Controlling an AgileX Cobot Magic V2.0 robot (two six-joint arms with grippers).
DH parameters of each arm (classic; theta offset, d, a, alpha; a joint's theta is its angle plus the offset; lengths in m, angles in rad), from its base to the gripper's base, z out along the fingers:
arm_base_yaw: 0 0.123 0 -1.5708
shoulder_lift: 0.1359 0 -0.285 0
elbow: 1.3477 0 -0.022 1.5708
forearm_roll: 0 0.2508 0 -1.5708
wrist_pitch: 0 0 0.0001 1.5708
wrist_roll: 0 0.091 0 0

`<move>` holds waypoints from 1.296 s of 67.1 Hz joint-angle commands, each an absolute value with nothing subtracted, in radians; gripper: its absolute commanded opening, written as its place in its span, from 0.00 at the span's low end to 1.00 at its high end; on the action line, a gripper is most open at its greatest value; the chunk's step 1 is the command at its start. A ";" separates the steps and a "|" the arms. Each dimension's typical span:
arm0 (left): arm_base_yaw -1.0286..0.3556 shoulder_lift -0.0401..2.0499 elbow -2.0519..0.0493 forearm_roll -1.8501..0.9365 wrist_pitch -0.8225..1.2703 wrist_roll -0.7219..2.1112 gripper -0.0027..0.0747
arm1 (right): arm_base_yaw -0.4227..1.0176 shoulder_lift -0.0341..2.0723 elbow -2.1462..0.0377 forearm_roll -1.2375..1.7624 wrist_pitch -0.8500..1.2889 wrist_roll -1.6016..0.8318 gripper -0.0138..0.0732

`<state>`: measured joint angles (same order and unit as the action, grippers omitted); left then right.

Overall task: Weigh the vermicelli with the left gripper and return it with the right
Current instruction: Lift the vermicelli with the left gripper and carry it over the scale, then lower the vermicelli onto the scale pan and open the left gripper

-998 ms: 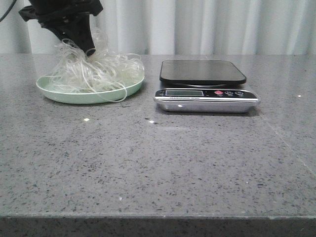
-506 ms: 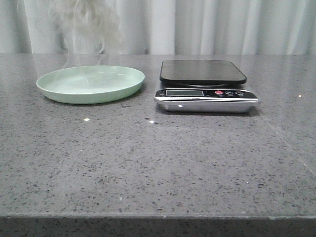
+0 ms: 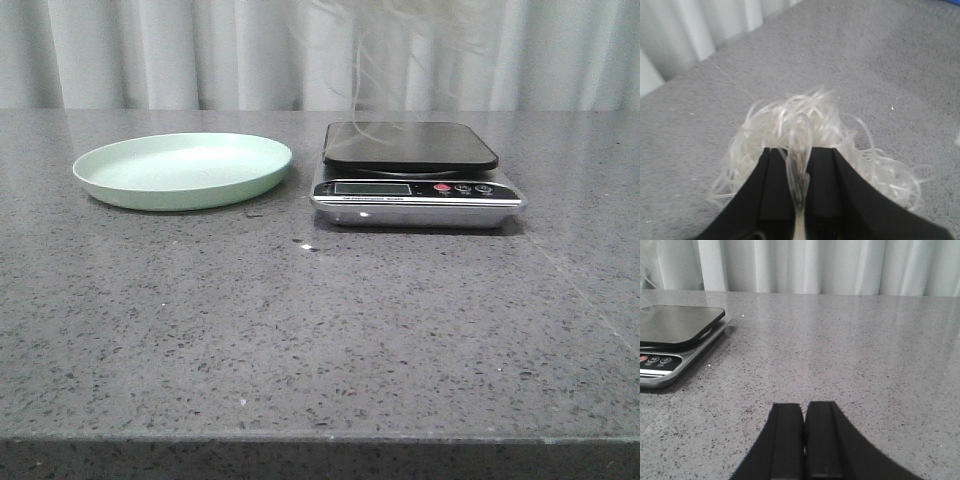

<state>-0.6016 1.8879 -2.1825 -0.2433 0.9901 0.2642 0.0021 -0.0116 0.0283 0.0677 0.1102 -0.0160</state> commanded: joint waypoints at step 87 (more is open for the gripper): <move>-0.616 2.019 -2.364 -0.235 0.978 0.254 0.78 | -0.004 -0.026 0.020 0.061 0.026 -0.018 0.33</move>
<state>-0.6120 2.0955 -2.2890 -0.2164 0.9962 0.2642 0.0021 -0.0116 0.0283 0.0677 0.1098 -0.0160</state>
